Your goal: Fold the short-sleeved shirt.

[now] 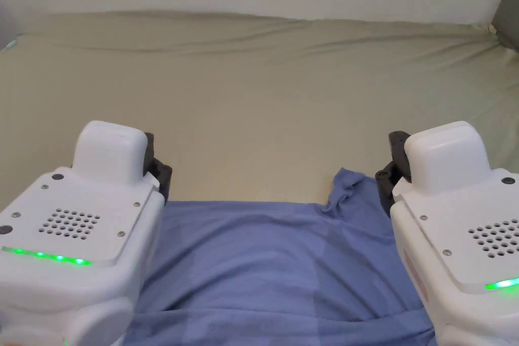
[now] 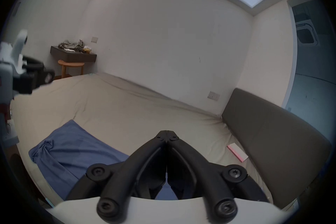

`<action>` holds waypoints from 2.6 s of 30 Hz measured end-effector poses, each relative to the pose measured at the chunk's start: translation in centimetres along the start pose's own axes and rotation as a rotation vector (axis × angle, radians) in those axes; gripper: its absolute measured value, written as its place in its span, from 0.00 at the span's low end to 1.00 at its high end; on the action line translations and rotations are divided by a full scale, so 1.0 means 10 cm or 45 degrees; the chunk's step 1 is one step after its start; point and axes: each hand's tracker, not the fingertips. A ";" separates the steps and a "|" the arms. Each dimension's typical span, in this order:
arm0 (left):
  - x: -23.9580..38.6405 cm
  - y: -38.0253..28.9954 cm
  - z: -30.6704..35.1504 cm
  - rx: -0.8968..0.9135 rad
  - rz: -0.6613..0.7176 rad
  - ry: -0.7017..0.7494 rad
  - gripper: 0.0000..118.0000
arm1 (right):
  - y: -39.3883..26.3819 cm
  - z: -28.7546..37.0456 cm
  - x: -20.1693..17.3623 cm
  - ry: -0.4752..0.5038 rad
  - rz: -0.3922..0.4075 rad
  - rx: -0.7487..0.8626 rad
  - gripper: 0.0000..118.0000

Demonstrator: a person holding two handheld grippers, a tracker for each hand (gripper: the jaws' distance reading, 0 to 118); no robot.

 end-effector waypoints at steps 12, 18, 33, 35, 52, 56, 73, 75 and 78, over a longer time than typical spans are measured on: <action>-1.05 -1.59 -2.02 -0.696 0.192 0.117 0.92 | -0.75 -0.60 0.58 -0.080 -0.081 -0.329 0.02; -1.29 -1.67 -2.70 -0.746 0.282 0.139 0.92 | -0.85 -0.75 0.76 -0.141 -0.077 -0.417 0.02; -0.81 -1.35 -2.36 -0.644 0.061 0.045 0.02 | -0.78 -1.15 0.80 -0.058 -0.106 -0.486 0.02; -0.80 -1.20 -2.15 -0.599 0.057 0.037 0.02 | -0.78 -1.28 0.83 -0.017 -0.111 -0.526 0.06; -0.78 -1.12 -1.20 -0.522 -0.029 0.050 0.02 | -2.01 -2.66 0.75 0.124 -0.290 -1.116 0.69; -0.79 -1.28 -1.22 -0.567 0.006 0.056 0.02 | -1.88 -2.60 0.68 0.153 -0.221 -1.049 0.03; -1.10 -0.73 -0.55 -0.449 0.052 0.082 0.02 | -0.88 -1.18 1.36 0.246 -0.224 -0.859 0.03; -1.11 -0.76 -0.40 -0.477 0.024 0.068 0.02 | -0.84 -0.93 1.34 0.275 -0.191 -0.875 0.03; -1.09 -0.89 -0.17 -0.541 -0.015 0.051 0.02 | -0.88 -0.59 1.30 0.335 -0.141 -0.957 0.03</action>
